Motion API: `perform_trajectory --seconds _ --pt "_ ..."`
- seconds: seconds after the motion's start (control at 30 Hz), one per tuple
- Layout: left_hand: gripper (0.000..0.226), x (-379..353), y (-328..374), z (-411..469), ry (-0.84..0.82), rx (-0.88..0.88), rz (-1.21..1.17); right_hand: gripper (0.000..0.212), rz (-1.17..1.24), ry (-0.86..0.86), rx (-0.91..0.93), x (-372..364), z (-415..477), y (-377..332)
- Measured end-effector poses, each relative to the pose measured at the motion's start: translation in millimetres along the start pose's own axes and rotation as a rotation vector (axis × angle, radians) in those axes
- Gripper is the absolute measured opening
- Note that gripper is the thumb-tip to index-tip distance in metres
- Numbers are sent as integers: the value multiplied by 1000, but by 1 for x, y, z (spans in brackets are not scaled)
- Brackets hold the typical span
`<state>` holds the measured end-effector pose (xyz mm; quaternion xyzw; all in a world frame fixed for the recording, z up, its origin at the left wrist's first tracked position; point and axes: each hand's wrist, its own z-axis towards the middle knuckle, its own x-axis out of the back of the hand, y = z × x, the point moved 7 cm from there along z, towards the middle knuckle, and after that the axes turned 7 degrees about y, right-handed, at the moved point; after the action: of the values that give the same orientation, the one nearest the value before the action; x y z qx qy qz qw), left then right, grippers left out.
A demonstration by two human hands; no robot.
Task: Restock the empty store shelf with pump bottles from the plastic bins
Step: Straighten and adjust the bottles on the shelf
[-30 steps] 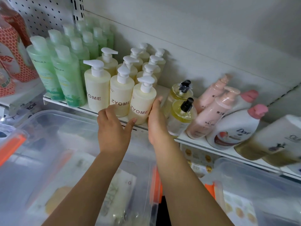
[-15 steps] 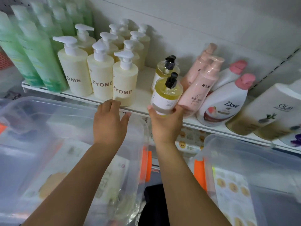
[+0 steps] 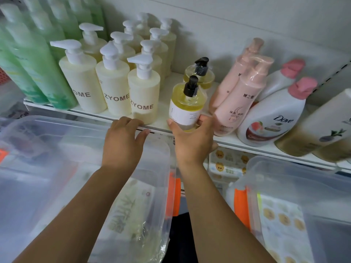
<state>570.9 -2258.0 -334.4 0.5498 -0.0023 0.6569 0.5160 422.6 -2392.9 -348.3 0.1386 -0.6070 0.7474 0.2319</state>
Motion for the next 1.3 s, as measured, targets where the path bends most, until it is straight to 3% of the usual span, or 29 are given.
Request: perform_trajectory --seconds 0.13,0.27,0.37,0.5,0.63,0.87,1.03,1.2,1.3 --pt "23 -1 11 -2 -32 39 -221 64 101 -54 4 7 1 -3" --pt "49 -22 24 -6 -171 100 -377 47 405 -107 -51 15 6 -17" --pt "65 -36 34 -7 -260 97 -430 36 494 -207 -103 4 17 -21" --pt "75 -46 43 -3 -313 65 -448 54 567 -223 -185 -11 33 -17" --pt "73 -51 42 2 -318 39 -433 58 691 -222 -286 -17 39 -22" --pt "66 -52 40 6 -308 12 -435 28 715 -169 -305 -21 41 -17" --pt "68 -52 40 6 -324 -2 -446 38 698 -178 -312 -28 41 -11" --pt "69 -54 41 5 -330 -7 -455 29 671 -202 -354 -29 39 -9" --pt "70 -53 42 5 -329 -28 -444 36 673 -206 -352 -21 36 -13"
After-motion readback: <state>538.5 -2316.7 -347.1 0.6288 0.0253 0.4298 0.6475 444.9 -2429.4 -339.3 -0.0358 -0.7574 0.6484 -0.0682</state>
